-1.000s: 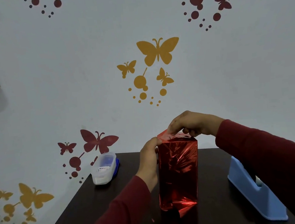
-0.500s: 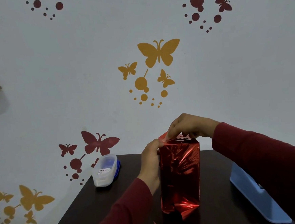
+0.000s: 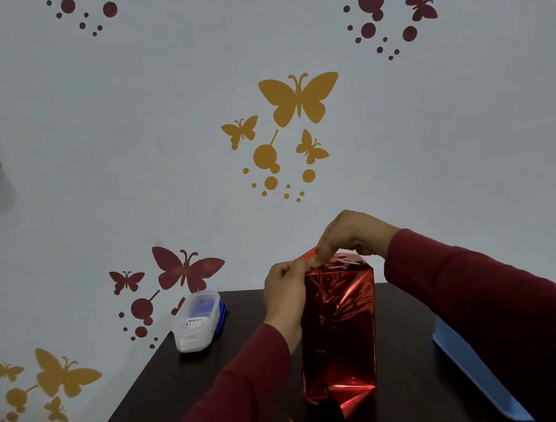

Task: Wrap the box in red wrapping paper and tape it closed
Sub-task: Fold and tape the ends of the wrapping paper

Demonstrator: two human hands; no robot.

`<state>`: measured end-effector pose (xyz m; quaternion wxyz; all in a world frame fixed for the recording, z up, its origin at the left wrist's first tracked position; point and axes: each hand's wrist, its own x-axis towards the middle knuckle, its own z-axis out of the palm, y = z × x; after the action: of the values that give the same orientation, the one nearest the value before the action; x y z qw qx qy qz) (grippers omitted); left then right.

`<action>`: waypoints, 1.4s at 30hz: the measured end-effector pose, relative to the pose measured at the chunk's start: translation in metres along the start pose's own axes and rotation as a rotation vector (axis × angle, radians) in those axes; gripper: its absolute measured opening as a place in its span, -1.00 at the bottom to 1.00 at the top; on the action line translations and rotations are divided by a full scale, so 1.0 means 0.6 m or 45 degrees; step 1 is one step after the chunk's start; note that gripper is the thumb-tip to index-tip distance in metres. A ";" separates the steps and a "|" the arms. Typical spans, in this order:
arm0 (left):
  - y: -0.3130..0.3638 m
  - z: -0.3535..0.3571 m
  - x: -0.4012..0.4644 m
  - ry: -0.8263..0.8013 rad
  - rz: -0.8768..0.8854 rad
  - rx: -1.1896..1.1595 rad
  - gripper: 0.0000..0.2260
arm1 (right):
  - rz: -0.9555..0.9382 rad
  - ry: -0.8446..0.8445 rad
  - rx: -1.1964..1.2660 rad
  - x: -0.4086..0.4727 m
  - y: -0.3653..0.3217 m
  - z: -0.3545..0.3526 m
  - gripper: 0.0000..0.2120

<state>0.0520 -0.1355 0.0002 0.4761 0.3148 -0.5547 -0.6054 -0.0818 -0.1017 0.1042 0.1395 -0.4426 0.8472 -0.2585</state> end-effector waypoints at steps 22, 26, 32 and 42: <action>-0.006 -0.001 -0.003 0.005 0.026 0.046 -0.82 | -0.087 0.446 0.225 -0.016 0.031 0.044 -0.88; -0.003 -0.007 0.000 -0.006 -0.017 0.026 -0.74 | -0.309 0.479 0.207 -0.049 0.034 0.040 -0.86; 0.013 -0.024 -0.008 0.009 -0.044 0.246 -0.71 | -0.352 0.243 -0.094 -0.093 0.028 0.029 -0.67; 0.055 -0.087 0.007 -0.045 0.642 0.844 -0.60 | -0.597 0.436 0.090 -0.088 0.095 0.099 -0.68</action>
<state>0.1053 -0.1566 0.0229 0.4728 0.2950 -0.7873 -0.2639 -0.0628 -0.0502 0.0234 -0.0535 -0.5712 0.7234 -0.3841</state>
